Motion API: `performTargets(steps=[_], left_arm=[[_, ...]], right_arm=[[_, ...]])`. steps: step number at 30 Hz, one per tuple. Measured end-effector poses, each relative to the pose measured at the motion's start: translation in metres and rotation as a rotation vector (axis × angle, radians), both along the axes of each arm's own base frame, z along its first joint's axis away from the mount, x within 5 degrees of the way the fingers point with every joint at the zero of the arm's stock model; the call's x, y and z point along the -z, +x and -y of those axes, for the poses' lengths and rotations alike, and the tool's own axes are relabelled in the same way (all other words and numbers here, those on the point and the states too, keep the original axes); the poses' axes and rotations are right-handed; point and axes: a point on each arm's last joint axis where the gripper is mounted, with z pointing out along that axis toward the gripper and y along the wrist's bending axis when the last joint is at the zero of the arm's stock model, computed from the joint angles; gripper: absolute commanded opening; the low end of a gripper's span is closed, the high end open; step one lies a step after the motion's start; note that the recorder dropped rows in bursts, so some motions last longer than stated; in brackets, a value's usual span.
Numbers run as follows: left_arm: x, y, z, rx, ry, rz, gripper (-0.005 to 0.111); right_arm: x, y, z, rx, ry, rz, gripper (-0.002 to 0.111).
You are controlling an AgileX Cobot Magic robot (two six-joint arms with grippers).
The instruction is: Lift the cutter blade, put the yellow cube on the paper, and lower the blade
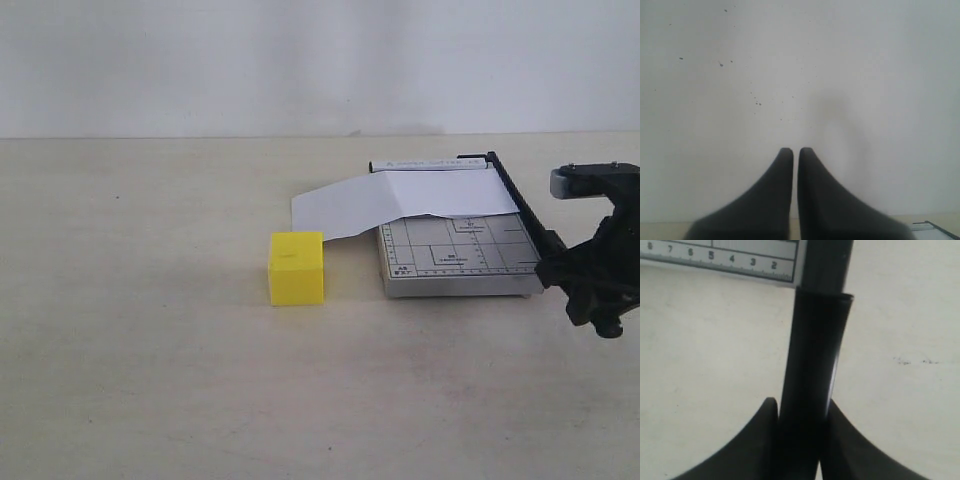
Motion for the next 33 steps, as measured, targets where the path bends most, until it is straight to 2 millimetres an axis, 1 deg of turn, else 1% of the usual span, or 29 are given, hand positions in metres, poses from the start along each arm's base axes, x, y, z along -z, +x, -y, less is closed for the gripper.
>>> performTargets(steps=[2,8,9,15,19,20,21,22,23,26,27,28,29,31,33], left_arm=[[0.000,0.000,0.000,0.000,0.000,0.000,0.004],[0.000,0.000,0.000,0.000,0.000,0.000,0.004],[0.000,0.000,0.000,0.000,0.000,0.000,0.004],[0.000,0.000,0.000,0.000,0.000,0.000,0.004],[0.000,0.000,0.000,0.000,0.000,0.000,0.004],[0.000,0.000,0.000,0.000,0.000,0.000,0.004],[0.000,0.000,0.000,0.000,0.000,0.000,0.004],[0.000,0.000,0.000,0.000,0.000,0.000,0.004],[0.000,0.000,0.000,0.000,0.000,0.000,0.004],[0.000,0.000,0.000,0.000,0.000,0.000,0.004],[0.000,0.000,0.000,0.000,0.000,0.000,0.004],[0.000,0.000,0.000,0.000,0.000,0.000,0.004],[0.000,0.000,0.000,0.000,0.000,0.000,0.004],[0.000,0.000,0.000,0.000,0.000,0.000,0.004],[0.000,0.000,0.000,0.000,0.000,0.000,0.004]], right_arm=[[-0.009,-0.002,0.000,-0.001,0.001,0.025,0.000],[-0.045,-0.010,0.000,-0.004,-0.001,0.146,0.000],[-0.053,-0.009,0.000,-0.005,-0.001,0.168,0.000],[-0.080,-0.002,-0.001,-0.002,0.011,0.199,0.000],[-0.095,0.003,-0.001,-0.002,0.010,0.214,0.000],[-0.098,0.004,-0.001,-0.004,0.011,0.221,0.002],[-0.099,0.005,-0.001,-0.003,0.012,0.221,0.007],[-0.101,0.005,-0.001,-0.003,0.012,0.223,0.014],[-0.102,0.006,-0.001,-0.004,0.012,0.225,0.025],[-0.103,0.007,-0.001,-0.019,0.007,0.237,0.064],[-0.107,0.009,-0.001,-0.033,0.004,0.277,0.077],[-0.112,0.012,-0.002,-0.037,0.006,0.318,0.078],[-0.116,0.013,-0.002,-0.041,0.005,0.345,0.076],[-0.120,0.013,-0.002,-0.043,0.006,0.368,0.070],[-0.120,0.013,-0.002,-0.044,0.007,0.369,0.067]])
